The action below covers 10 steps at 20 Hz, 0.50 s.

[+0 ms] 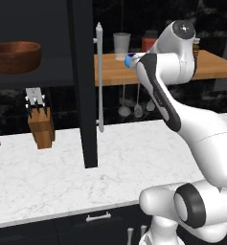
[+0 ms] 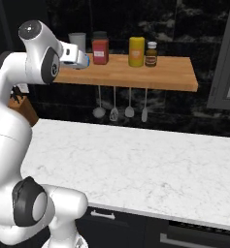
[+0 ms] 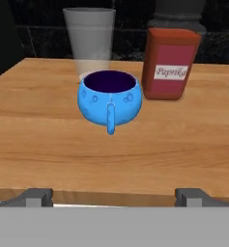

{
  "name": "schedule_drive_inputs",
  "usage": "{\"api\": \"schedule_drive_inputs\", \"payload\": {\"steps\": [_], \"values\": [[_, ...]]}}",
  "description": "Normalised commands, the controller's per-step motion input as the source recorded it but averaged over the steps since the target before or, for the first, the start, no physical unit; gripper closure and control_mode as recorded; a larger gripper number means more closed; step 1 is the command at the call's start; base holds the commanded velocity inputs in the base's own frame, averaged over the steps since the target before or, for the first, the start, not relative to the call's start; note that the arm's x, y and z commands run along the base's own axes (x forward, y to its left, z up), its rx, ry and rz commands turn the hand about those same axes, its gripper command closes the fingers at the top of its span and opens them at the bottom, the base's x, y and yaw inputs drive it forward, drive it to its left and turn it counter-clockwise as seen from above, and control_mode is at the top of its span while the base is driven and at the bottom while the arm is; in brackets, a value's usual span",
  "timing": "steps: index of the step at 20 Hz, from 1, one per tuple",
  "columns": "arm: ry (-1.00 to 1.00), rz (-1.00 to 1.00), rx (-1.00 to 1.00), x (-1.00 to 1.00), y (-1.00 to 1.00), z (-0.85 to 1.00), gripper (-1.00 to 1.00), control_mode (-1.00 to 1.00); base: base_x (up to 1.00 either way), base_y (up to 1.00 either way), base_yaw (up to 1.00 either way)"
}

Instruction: Gather all objects into one cabinet and sort the glasses and bowls to opposite sides.

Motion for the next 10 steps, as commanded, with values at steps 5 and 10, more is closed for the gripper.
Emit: {"api": "schedule_drive_inputs", "payload": {"steps": [5, 10], "values": [[0.04, 0.0, 0.0, 0.27, 0.03, 0.0, -1.0, -1.0, 0.0, 0.0, 0.0], [0.02, 0.0, 0.0, 0.37, 0.0, 0.0, -1.0, -1.0, 0.0, 0.0, 0.0]]}}
